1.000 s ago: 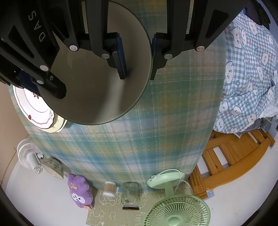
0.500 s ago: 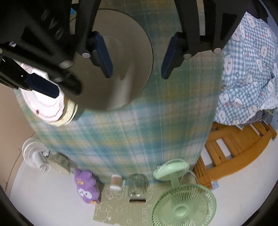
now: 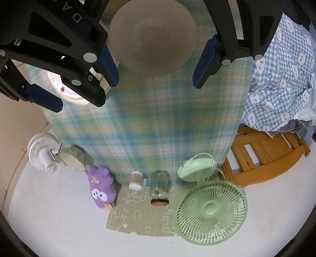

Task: Organize plates and bowls
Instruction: 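Move both open grippers toward the grey bowl beside the purple plush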

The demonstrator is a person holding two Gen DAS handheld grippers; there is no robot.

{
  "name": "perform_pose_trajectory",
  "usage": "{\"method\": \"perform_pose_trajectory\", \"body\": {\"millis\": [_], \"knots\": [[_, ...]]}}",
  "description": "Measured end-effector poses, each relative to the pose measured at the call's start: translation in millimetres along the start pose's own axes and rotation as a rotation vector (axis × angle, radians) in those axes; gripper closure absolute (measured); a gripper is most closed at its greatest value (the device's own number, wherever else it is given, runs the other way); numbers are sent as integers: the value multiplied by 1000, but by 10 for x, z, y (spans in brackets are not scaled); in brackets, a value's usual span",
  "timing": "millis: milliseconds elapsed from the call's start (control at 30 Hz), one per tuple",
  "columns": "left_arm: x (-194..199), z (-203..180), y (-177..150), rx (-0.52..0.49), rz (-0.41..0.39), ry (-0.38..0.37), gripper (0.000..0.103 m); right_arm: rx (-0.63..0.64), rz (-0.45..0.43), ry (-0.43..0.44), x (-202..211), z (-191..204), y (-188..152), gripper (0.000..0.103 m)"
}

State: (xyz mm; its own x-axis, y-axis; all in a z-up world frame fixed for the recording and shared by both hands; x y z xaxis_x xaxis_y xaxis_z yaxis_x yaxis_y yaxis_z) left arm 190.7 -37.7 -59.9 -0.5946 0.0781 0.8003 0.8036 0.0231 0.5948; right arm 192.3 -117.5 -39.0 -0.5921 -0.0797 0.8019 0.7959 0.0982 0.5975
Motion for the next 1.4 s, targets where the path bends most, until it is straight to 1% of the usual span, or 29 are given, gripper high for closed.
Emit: {"method": "perform_pose_trajectory", "body": {"millis": [100,167,233,433,533,700,767,967,1233,1400], "knots": [[0,-183,128,23,1,8,22,14,-2,8,16,-161,111,34],[3,-285,203,43,0,12,18,27,4,2,19,-307,210,34],[9,-418,301,62,-15,14,18,44,-7,-7,43,-471,326,34],[-13,-804,560,76,-45,41,17,62,-36,22,55,-878,552,34],[-45,-988,666,86,-57,49,17,66,-47,28,34,-1096,660,29],[-94,-1253,811,93,-79,61,17,76,-65,39,-4,-1365,832,27],[-121,-1375,877,91,-82,63,17,79,-71,40,-26,-1490,899,26],[-233,-1720,1114,74,-105,76,17,57,-95,2,-79,-1907,1089,24],[-515,-2183,1490,44,-116,46,17,25,-110,-36,-256,-2464,1393,24],[-754,-2416,1696,19,-115,35,16,10,-110,-48,-430,-2730,1561,24]]}}
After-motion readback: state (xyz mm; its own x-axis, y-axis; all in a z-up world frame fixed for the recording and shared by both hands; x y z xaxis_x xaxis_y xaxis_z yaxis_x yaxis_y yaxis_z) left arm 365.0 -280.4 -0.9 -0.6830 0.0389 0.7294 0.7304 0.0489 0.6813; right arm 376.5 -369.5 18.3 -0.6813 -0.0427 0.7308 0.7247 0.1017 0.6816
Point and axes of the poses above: each gripper's, at about its wrist camera, not at the fingertips, and x roughly against the way its jaws point, z to its left, y to its top, the point moved 9 cm from there along -x, roughly the way its jaws point, and after that the axes turned 3 degrees about x, right-handed, at the moved point
